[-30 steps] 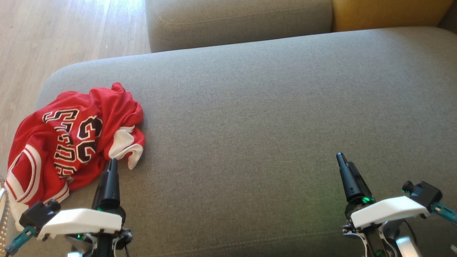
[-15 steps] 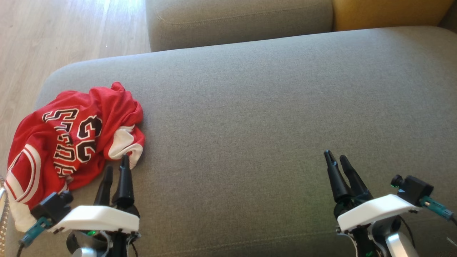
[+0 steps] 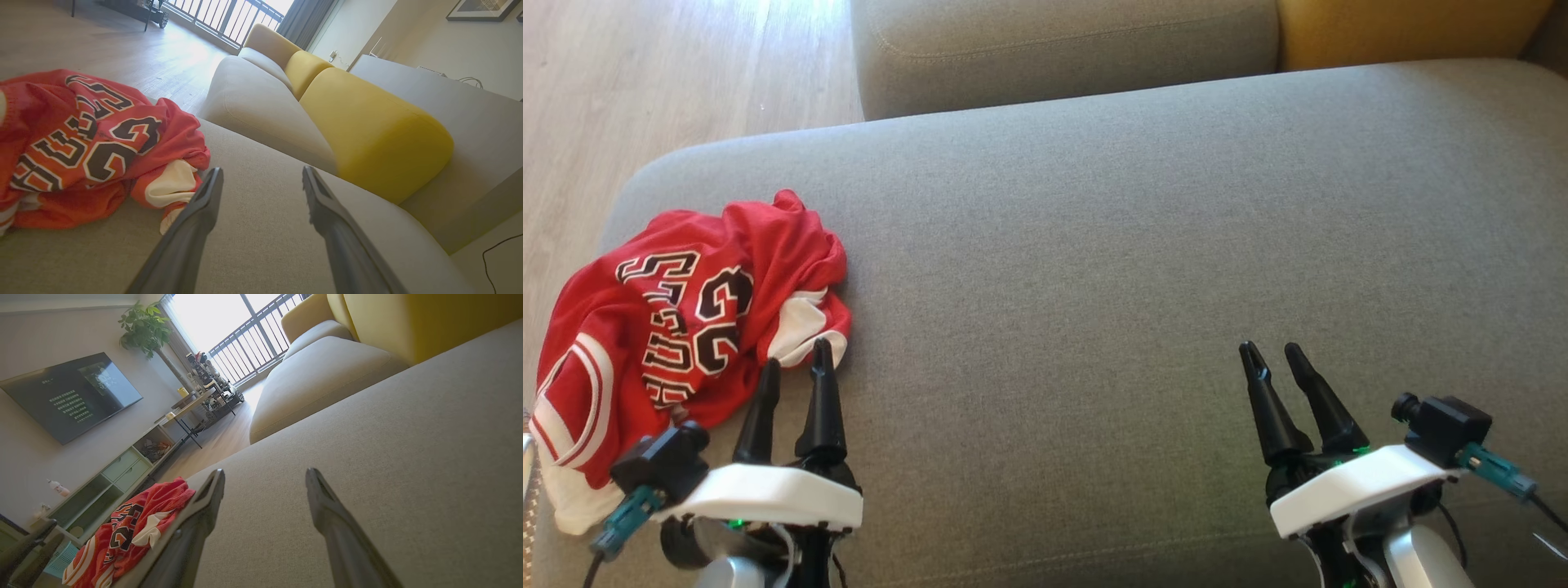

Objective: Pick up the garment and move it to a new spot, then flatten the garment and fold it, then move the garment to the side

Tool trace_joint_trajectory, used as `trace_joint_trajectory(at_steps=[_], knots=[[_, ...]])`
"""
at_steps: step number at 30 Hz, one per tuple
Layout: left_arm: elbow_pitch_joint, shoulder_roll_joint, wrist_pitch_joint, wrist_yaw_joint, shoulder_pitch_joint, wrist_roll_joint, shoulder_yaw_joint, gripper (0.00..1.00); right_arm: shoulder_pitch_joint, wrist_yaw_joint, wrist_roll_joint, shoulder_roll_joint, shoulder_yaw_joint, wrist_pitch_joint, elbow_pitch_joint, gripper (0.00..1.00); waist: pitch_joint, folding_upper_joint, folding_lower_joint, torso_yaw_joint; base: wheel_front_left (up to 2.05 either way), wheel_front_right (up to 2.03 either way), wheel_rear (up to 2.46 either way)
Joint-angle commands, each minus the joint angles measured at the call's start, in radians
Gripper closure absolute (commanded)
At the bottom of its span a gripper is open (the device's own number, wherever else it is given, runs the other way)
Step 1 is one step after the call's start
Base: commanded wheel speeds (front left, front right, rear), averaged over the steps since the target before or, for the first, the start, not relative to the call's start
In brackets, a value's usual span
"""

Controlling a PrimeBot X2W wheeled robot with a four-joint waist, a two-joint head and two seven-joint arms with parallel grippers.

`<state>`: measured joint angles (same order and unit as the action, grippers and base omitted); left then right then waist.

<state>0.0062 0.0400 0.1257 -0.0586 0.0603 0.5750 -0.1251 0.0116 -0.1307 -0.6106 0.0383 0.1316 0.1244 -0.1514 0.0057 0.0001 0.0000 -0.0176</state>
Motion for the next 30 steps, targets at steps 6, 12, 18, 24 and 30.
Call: trace_joint_trajectory(at_steps=[6,12,18,24,30], knots=[[-0.053,0.018,0.028,-0.021,-0.013,-0.092,0.000,0.00,0.057,0.000,0.095,0.010,0.029,0.028,0.054,0.00,-0.002,-0.0001,0.0000,-0.001,0.00,0.00,0.00],[-0.065,0.020,0.045,-0.035,-0.006,-0.167,-0.011,0.00,0.057,0.000,0.168,0.010,0.041,0.046,0.062,0.00,-0.005,-0.0001,0.0000,-0.005,0.00,0.00,0.00],[-0.072,0.029,0.063,-0.054,0.005,-0.253,-0.026,0.00,0.053,0.000,0.249,0.010,0.043,0.064,0.071,0.00,-0.010,-0.0001,0.0000,-0.007,0.00,0.00,0.00],[-0.091,0.032,0.080,-0.059,0.016,-0.313,-0.044,0.00,0.045,0.000,0.295,0.011,0.040,0.081,0.080,0.00,-0.018,-0.0001,0.0000,-0.007,0.00,0.00,0.00],[-0.107,0.029,0.098,-0.064,0.030,-0.378,-0.048,0.00,0.051,0.000,0.355,0.011,0.046,0.099,0.092,0.00,-0.018,-0.0001,0.0000,-0.008,0.00,0.00,0.00]])
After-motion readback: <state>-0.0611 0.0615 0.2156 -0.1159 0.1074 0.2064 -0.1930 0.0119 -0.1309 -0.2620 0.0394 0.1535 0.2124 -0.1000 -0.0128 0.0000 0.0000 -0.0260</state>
